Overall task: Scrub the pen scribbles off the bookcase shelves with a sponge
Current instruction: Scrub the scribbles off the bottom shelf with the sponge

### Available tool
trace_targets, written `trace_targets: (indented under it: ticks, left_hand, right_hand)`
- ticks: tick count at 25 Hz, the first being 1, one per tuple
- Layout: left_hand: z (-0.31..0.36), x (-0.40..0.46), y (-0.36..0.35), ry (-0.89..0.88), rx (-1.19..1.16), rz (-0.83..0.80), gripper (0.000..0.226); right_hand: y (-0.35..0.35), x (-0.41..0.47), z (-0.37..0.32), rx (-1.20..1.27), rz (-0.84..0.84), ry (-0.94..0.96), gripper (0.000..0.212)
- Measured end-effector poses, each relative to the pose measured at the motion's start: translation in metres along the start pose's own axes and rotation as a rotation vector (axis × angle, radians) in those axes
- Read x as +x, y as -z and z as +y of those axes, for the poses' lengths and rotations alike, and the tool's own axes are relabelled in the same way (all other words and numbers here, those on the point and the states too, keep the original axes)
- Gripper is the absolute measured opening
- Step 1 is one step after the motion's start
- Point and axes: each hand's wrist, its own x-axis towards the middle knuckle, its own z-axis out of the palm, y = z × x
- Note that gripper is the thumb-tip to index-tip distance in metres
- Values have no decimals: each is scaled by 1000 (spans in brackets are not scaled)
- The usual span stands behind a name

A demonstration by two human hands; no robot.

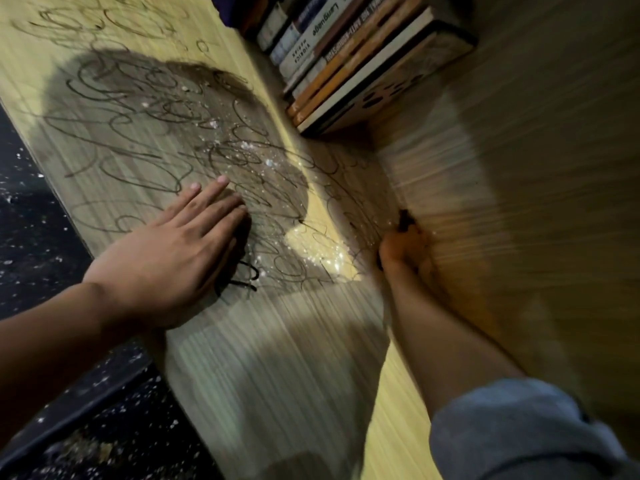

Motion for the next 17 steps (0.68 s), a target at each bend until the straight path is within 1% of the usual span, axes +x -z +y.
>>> trace_targets:
  ticks: [1,4,8,9,12,13,14,17]
  left_hand:
    - [0,0,-1,-1,1,4,58]
    - [1,2,-1,-3,-5,14,57]
    - [-1,2,-1,5,-2,11,57]
    - [-1,2,0,1,-1,15,57]
    - [1,2,0,-2,9,5,58]
    - [1,2,0,4,13,4,58]
    - [1,2,-1,7,14,-1,58]
    - [0,2,1,10,12,-7,60]
  right_hand:
    - [-2,6,-4,6,-5,61,39]
    - [-4,15,-8,37,-17,133,39]
    - [-2,8,3,281,-127,321,41]
    - [1,-3,7,312,-142,401,40]
    - [21,-39,25,342,-205,726,36]
    - [29,-41,30,357,-232,780,35]
    - [39,-37,30,368,-232,745,35]
    - [46,-4,22,428,-58,394,36]
